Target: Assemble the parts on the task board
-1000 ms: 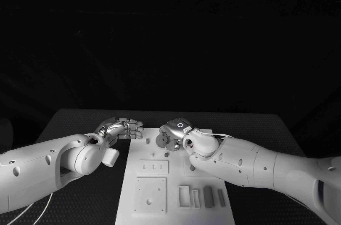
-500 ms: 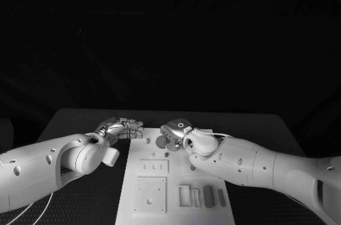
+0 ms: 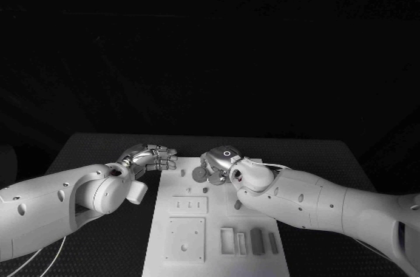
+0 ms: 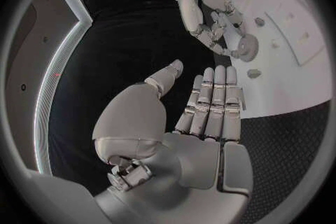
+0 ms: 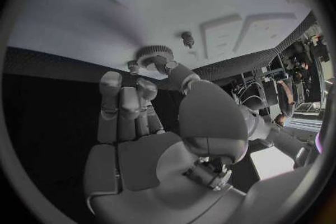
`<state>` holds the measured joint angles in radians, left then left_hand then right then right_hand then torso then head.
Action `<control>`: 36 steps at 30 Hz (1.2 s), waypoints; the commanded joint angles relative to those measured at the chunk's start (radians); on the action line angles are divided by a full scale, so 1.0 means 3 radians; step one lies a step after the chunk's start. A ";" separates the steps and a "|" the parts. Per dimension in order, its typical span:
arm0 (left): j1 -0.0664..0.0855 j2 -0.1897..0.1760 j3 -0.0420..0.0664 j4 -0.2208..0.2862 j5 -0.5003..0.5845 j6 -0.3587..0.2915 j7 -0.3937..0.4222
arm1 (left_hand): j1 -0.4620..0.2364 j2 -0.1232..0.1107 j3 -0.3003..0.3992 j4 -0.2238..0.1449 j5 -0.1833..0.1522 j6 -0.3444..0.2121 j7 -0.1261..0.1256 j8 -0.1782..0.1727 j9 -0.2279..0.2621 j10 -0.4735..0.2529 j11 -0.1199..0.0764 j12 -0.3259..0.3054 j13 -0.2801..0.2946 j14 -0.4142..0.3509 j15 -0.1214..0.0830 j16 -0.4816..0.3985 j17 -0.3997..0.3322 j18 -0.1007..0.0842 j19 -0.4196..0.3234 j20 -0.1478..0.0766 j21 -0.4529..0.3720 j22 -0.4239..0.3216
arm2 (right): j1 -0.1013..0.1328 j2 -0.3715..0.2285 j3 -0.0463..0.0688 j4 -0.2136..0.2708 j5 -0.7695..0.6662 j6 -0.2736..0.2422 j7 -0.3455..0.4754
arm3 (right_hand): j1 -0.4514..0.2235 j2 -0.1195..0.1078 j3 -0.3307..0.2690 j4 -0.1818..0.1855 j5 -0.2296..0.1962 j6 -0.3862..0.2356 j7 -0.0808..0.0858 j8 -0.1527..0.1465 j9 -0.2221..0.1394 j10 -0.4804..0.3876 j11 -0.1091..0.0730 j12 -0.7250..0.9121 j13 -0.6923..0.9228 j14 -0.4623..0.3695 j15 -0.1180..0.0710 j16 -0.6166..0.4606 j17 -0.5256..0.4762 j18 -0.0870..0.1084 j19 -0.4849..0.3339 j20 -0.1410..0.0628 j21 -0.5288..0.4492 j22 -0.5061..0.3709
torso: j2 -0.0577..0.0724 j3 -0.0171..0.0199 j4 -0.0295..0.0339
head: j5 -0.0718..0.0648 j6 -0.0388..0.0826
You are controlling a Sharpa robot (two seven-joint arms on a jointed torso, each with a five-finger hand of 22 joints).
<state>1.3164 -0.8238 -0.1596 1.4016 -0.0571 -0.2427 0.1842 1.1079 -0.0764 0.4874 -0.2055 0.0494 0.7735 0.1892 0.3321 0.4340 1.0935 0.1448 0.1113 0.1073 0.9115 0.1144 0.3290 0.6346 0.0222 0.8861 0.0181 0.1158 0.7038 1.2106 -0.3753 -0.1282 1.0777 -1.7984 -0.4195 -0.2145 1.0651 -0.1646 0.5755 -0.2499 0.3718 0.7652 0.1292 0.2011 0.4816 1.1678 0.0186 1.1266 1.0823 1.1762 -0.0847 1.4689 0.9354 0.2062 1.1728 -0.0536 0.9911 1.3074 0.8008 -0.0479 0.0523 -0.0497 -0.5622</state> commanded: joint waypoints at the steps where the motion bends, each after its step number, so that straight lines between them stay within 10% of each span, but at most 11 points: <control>1: 0.0003 0.0001 0.0002 0.0001 0.0009 0.0049 0.0024 | -0.0037 -0.0003 0.0000 -0.0017 0.0004 -0.0003 0.0009 -0.0022 -0.0005 0.0018 0.0006 -0.0012 -0.0004 0.0000 0.0025 -0.0013 0.0004 -0.0016 0.0014 0.0011 -0.0010 0.0005 | 0.0002 -0.0088 0.0001 0.0050 0.0366 -0.0267 0.0259 | -0.0018 0.0010 0.0000 0.0025 0.0010 0.0057 0.0003 0.0040 0.0014 0.0016 -0.0006 -0.0006 -0.0001 0.0015 -0.0015 -0.0010 -0.0002 0.0185 0.0014 0.0004 -0.0006 0.0047 | -0.0001 0.0001 -0.0001 | 0.0001 0.0005; 4: 0.0003 -0.0013 0.0002 0.0005 0.0009 0.0045 0.0027 | -0.0038 -0.0002 0.0001 -0.0017 0.0004 -0.0003 0.0009 -0.0022 -0.0005 0.0018 0.0006 -0.0012 -0.0004 0.0000 0.0025 -0.0014 0.0004 -0.0016 0.0014 0.0011 -0.0011 0.0005 | 0.0033 -0.0233 0.0026 0.0120 0.0933 -0.0398 0.0740 | 0.0000 0.0040 0.0000 0.0012 0.0010 0.0127 0.0029 0.0085 0.0029 0.0019 0.0019 0.0001 0.0003 0.0024 0.0007 -0.0005 0.0001 0.0185 0.0018 -0.0005 -0.0003 0.0051 | -0.0004 0.0000 -0.0010 | 0.0004 0.0019; 11: 0.0004 -0.0034 0.0002 -0.0004 0.0009 0.0035 0.0037 | -0.0035 -0.0001 0.0005 -0.0022 0.0004 0.0005 0.0001 -0.0016 -0.0003 0.0025 0.0003 -0.0011 -0.0003 0.0001 0.0025 -0.0017 0.0008 -0.0015 0.0014 0.0011 -0.0013 0.0007 | 0.0170 -0.0613 0.0120 0.0265 0.1739 -0.0096 0.1311 | 0.0004 0.0086 -0.0026 -0.0053 0.0011 0.0198 0.0096 0.0123 0.0029 -0.0013 0.0084 0.0040 0.0038 0.0024 0.0071 0.0015 0.0026 0.0185 0.0009 -0.0005 0.0003 0.0060 | -0.0006 0.0005 -0.0021 | -0.0005 0.0048; 24: 0.0003 -0.0016 0.0002 -0.0037 0.0003 0.0055 0.0047 | -0.0040 0.0006 0.0010 -0.0027 0.0004 0.0028 -0.0004 -0.0002 0.0002 0.0074 -0.0006 0.0007 0.0009 0.0007 0.0024 -0.0024 0.0018 -0.0014 0.0016 0.0011 -0.0017 0.0012 | 0.0228 -0.1070 0.0150 0.0047 0.2043 0.0486 0.1572 | 0.0022 0.0059 -0.0041 -0.0119 0.0013 0.0219 0.0099 0.0132 0.0014 -0.0116 0.0089 0.0039 0.0058 -0.0072 0.0080 -0.0009 0.0015 0.0185 -0.0077 0.0032 -0.0021 0.0063 | -0.0024 0.0031 -0.0079 | 0.0006 0.0065; 36: 0.0002 -0.0013 0.0002 -0.0048 0.0003 0.0063 0.0042 | -0.0042 0.0002 0.0010 -0.0034 0.0004 0.0024 -0.0004 -0.0005 0.0000 0.0062 0.0000 -0.0005 0.0006 0.0005 0.0025 -0.0030 0.0023 -0.0014 0.0016 0.0012 -0.0019 0.0014 | 0.0095 -0.1105 0.0150 -0.0248 0.2051 0.0636 0.1525 | 0.0039 0.0030 -0.0051 -0.0111 0.0012 0.0159 0.0085 0.0106 -0.0009 -0.0183 0.0076 0.0017 0.0053 -0.0138 0.0068 -0.0034 0.0011 0.0185 -0.0142 0.0070 -0.0043 0.0063 | -0.0019 0.0026 -0.0068 | -0.0003 0.0027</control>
<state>1.3162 -0.8303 -0.1596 1.3866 -0.0573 -0.2410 0.1863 1.1079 -0.0764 0.4897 -0.2078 0.0494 0.7771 0.1855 0.3322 0.4341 1.1099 0.1430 0.1114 0.1088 0.9115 0.1144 0.3251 0.6406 0.0221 0.8861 0.0181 0.1158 0.7067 1.2417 -0.7109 -0.0839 1.0131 -1.1956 -0.2711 0.2282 1.0717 -0.1525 0.5632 -0.2776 0.3718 0.8206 0.1533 0.2378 0.4799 1.1199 0.0412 1.1374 1.0988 1.1422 -0.0636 1.4649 0.9402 0.2002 1.1346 -0.0317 0.9834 1.3073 0.7947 -0.0395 0.0318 -0.0527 -0.5511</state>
